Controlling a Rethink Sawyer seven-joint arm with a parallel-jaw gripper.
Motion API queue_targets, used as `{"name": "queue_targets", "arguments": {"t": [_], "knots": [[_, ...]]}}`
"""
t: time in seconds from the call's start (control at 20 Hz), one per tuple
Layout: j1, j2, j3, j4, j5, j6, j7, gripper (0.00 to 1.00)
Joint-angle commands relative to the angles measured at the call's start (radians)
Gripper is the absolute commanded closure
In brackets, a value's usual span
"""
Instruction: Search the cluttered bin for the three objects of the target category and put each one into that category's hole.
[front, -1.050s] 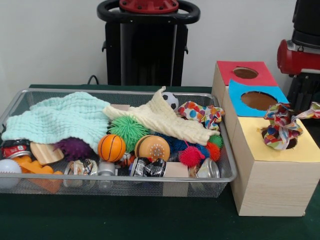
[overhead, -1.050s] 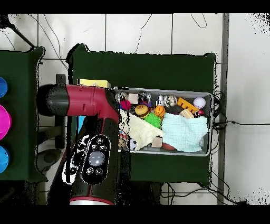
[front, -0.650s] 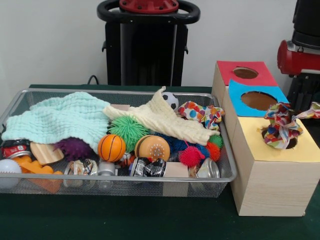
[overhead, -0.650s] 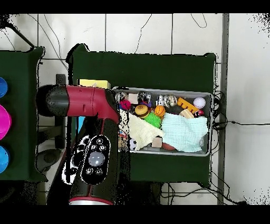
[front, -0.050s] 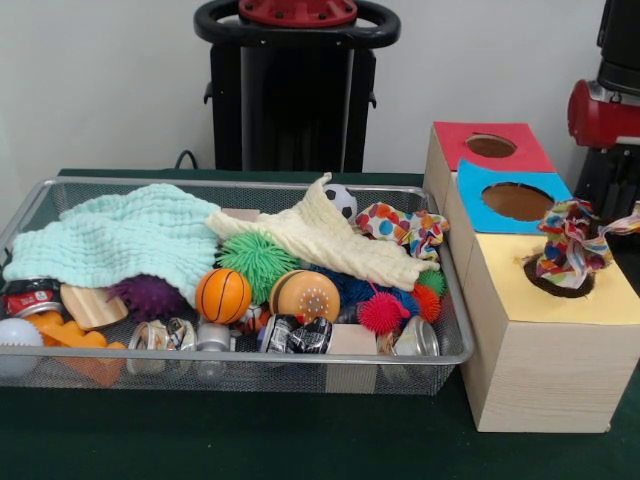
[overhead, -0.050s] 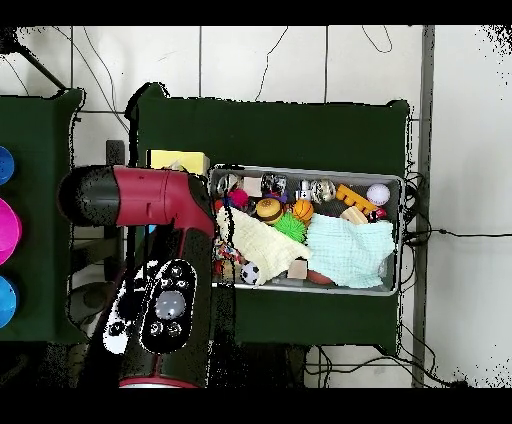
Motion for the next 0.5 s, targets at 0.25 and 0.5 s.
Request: {"name": "queue_targets", "arguments": {"t": [0.25, 0.5], "knots": [[-0.010, 0.022, -0.001, 0.067, 0.035, -0.039, 0.284, 1.00], [-0.048, 0.033, 0.016, 0.050, 0.023, -0.059, 0.227, 1.00]]}}
